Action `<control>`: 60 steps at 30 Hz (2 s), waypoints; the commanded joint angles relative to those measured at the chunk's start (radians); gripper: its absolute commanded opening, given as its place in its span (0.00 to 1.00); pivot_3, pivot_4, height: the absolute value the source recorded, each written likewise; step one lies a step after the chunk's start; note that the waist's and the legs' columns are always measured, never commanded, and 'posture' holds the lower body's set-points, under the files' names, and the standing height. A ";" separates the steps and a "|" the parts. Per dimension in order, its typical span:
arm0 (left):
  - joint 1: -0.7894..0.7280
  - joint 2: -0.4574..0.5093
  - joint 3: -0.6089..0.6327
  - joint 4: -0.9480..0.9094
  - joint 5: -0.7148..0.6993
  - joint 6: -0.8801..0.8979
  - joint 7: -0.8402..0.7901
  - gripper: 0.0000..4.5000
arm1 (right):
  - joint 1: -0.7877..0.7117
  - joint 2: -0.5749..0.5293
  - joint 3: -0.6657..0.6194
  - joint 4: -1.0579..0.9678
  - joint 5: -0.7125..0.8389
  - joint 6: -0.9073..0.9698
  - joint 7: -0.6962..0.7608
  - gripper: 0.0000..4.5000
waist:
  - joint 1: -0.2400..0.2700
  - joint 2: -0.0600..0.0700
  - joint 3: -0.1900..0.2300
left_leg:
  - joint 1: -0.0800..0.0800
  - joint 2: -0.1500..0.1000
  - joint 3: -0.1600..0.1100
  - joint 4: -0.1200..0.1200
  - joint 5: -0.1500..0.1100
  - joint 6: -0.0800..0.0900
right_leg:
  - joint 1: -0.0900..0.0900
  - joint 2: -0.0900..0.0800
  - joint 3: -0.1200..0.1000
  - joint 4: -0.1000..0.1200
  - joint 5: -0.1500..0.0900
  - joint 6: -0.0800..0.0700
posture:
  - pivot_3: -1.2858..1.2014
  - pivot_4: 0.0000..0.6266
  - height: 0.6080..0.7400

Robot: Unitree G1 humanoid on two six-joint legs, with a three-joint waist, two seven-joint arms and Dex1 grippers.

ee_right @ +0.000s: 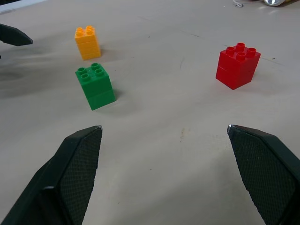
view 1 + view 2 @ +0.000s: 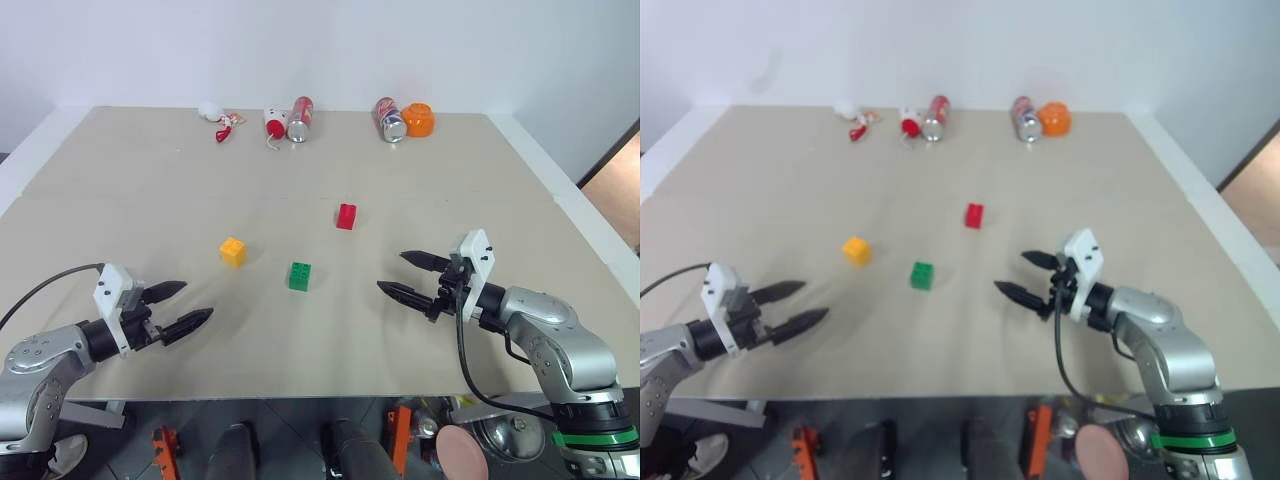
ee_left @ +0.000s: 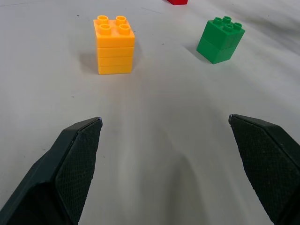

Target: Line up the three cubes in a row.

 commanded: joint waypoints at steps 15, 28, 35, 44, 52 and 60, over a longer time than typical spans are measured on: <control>-0.057 0.047 -0.007 -0.050 -0.064 0.014 -0.084 1.00 | -0.050 -0.035 -0.022 0.030 -0.045 -0.030 -0.017 0.98 | 0.000 0.000 0.000 | 0.000 0.000 0.000 0.000 0.000 0.000 | 0.000 0.001 0.001 0.001 0.000 0.000 | 0.52 0.24 1.00; -0.266 0.037 -0.177 -0.028 -0.035 -0.103 -0.280 1.00 | -0.338 0.047 0.111 0.485 -0.286 -0.251 -0.041 0.98 | -0.002 0.000 0.000 | 0.001 0.000 0.001 0.002 0.001 0.001 | 0.000 0.004 0.006 0.001 0.003 0.002 | 0.52 0.24 1.00; -0.304 0.003 -0.202 -0.009 -0.022 -0.138 -0.284 1.00 | -0.533 0.102 0.143 0.817 -0.363 -0.394 -0.005 0.98 | -0.004 0.000 0.000 | 0.001 0.000 0.001 0.001 0.001 0.002 | 0.000 0.008 0.011 0.002 0.006 0.006 | 0.52 0.24 1.00; -0.270 -0.005 -0.193 -0.036 -0.018 -0.146 -0.242 1.00 | -0.662 0.188 0.151 1.051 -0.395 -0.491 0.056 0.98 | -0.004 0.000 0.000 | 0.001 0.000 0.000 0.001 0.000 0.003 | -0.001 0.009 0.012 0.002 0.006 0.007 | 0.52 0.24 1.00; -0.269 -0.029 -0.170 -0.063 -0.067 -0.146 -0.212 1.00 | -0.783 0.242 0.145 1.269 -0.450 -0.573 0.015 0.98 | -0.004 0.000 0.000 | 0.001 0.000 0.001 0.002 0.000 0.003 | 0.000 0.009 0.013 0.003 0.007 0.006 | 0.52 0.24 1.00; -0.265 -0.035 -0.174 -0.078 -0.061 -0.142 -0.184 1.00 | -0.830 0.273 0.137 1.363 -0.474 -0.608 -0.016 0.98 | -0.004 0.000 0.000 | 0.001 0.000 0.001 0.001 0.000 0.003 | 0.000 0.009 0.014 0.003 0.007 0.006 | 0.52 0.24 1.00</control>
